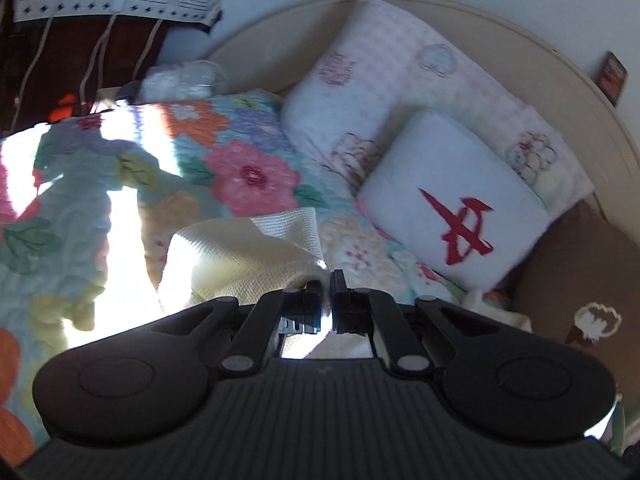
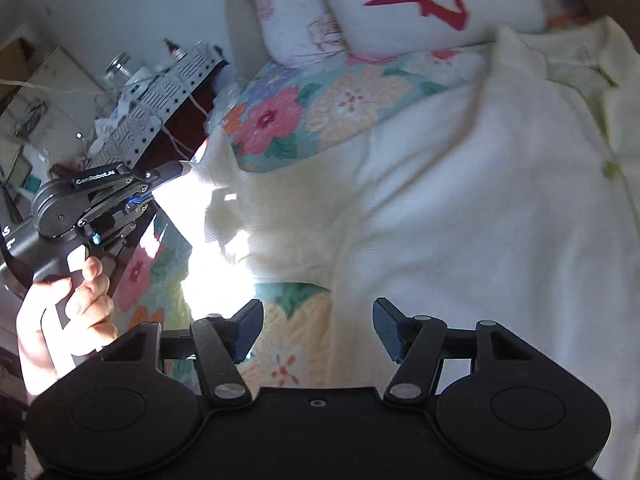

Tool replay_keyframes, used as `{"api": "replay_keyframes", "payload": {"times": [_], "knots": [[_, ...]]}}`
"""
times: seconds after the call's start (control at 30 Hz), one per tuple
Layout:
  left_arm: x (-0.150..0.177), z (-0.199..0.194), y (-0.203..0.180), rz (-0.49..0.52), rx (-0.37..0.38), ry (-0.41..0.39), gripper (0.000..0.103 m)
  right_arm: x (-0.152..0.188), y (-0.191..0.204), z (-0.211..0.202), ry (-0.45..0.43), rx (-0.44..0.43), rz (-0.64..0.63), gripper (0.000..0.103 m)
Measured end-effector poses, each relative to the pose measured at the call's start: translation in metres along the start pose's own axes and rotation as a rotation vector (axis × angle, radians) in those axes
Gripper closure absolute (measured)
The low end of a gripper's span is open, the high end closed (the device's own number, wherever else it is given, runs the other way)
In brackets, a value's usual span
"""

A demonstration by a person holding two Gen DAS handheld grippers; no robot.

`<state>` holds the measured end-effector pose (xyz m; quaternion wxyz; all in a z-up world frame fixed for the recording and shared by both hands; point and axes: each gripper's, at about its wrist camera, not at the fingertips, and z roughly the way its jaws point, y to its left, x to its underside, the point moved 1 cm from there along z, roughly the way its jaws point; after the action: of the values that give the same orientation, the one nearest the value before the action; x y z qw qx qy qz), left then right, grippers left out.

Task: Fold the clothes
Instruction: 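Carry the held sleeve across the shirt front and open the left tool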

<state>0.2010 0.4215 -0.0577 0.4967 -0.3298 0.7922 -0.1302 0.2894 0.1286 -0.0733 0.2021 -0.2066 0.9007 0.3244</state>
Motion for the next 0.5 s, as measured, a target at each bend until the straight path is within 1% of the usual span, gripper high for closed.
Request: {"api": "replay_keyframes", "payload": {"times": [0.07, 0.13, 0.23, 0.3, 0.37, 0.4, 0.47, 0.5], "knots": [[0.016, 0.007, -0.045, 0.029, 0.081, 0.059, 0.100, 0.004, -0.022, -0.031, -0.039, 0.066, -0.012, 0.037], [0.033, 0.015, -0.092, 0.084, 0.150, 0.130, 0.100, 0.011, -0.052, -0.067, -0.091, 0.112, 0.018, 0.037], [0.074, 0.021, -0.153, 0.187, 0.230, 0.184, 0.100, 0.023, -0.106, -0.116, -0.192, 0.130, 0.083, 0.036], [0.105, 0.028, -0.188, 0.246, 0.286, 0.228, 0.100, 0.026, -0.135, -0.130, -0.232, 0.172, 0.143, 0.036], [0.136, 0.036, -0.215, 0.287, 0.346, 0.293, 0.099, 0.026, -0.158, -0.137, -0.262, 0.189, 0.181, 0.036], [0.151, 0.042, -0.225, 0.313, 0.359, 0.331, 0.099, 0.026, -0.165, -0.137, -0.261, 0.193, 0.192, 0.036], [0.179, 0.060, -0.238, 0.360, 0.335, 0.437, 0.095, 0.026, -0.178, -0.135, -0.258, 0.207, 0.202, 0.036], [0.189, 0.068, -0.238, 0.364, 0.313, 0.486, 0.089, 0.026, -0.180, -0.134, -0.253, 0.247, 0.160, 0.036]]}}
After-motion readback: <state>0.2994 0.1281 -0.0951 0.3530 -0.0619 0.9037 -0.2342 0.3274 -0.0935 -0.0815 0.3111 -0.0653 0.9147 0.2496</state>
